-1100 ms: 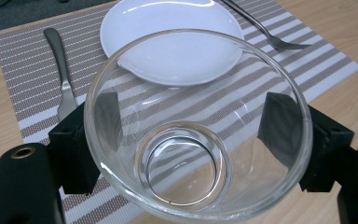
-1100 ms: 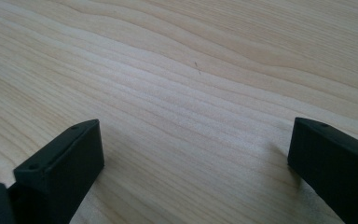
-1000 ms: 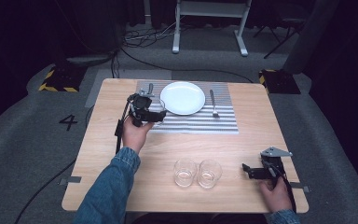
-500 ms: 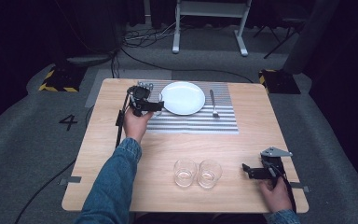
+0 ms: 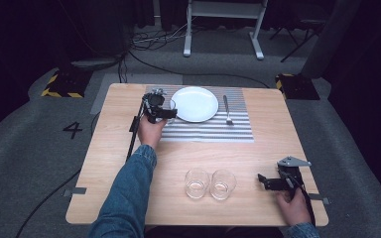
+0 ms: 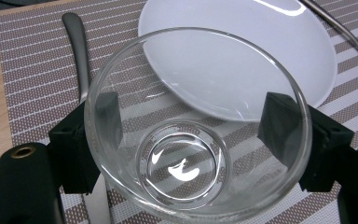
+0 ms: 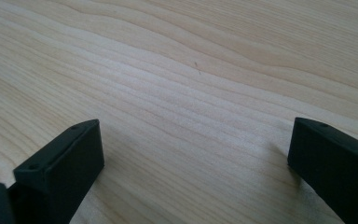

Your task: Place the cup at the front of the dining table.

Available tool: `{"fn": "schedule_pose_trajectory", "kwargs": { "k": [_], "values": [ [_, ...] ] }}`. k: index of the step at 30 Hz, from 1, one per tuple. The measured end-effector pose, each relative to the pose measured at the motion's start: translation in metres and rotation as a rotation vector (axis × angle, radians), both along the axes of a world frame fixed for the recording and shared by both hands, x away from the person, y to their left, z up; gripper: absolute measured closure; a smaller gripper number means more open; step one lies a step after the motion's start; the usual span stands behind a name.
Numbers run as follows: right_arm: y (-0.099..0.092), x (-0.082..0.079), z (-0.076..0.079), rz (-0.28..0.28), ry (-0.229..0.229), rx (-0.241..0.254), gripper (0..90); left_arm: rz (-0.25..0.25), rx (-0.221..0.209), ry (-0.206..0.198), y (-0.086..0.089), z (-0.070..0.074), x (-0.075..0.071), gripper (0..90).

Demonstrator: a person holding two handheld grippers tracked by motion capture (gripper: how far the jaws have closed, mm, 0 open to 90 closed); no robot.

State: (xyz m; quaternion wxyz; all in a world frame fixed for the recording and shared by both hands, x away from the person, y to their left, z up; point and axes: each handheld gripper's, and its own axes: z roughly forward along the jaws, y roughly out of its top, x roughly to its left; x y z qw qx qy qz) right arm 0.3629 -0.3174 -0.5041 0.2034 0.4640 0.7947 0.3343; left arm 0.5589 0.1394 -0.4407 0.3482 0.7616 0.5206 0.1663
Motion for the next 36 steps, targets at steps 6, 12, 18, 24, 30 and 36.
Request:
{"fn": "schedule_pose_trajectory", "kwargs": {
  "k": [6, 12, 18, 24, 30, 36],
  "values": [
    [0.001, -0.001, 0.000, -0.009, -0.004, -0.001, 3.5, -0.001, 0.004, 0.018, -0.001, -0.008, 0.003, 19.0],
    [0.001, -0.001, 0.000, -0.014, -0.001, 0.001, 3.5, -0.006, 0.017, 0.026, 0.000, -0.010, 0.004, 18.9],
    [0.001, -0.001, 0.000, -0.014, -0.001, 0.001, 3.5, 0.005, 0.045, 0.016, -0.003, -0.012, -0.001, 18.9],
    [0.001, -0.001, 0.000, -0.012, 0.001, 0.001, 3.5, 0.003, 0.071, 0.020, -0.004, -0.011, -0.004, 18.7],
    [0.001, -0.001, 0.000, -0.013, 0.000, 0.001, 3.5, -0.004, 0.067, 0.023, -0.002, -0.011, -0.004, 18.4],
    [0.001, -0.001, 0.000, -0.014, -0.001, 0.001, 3.5, 0.005, 0.051, 0.024, -0.001, -0.009, -0.005, 17.8]
  ]
}}
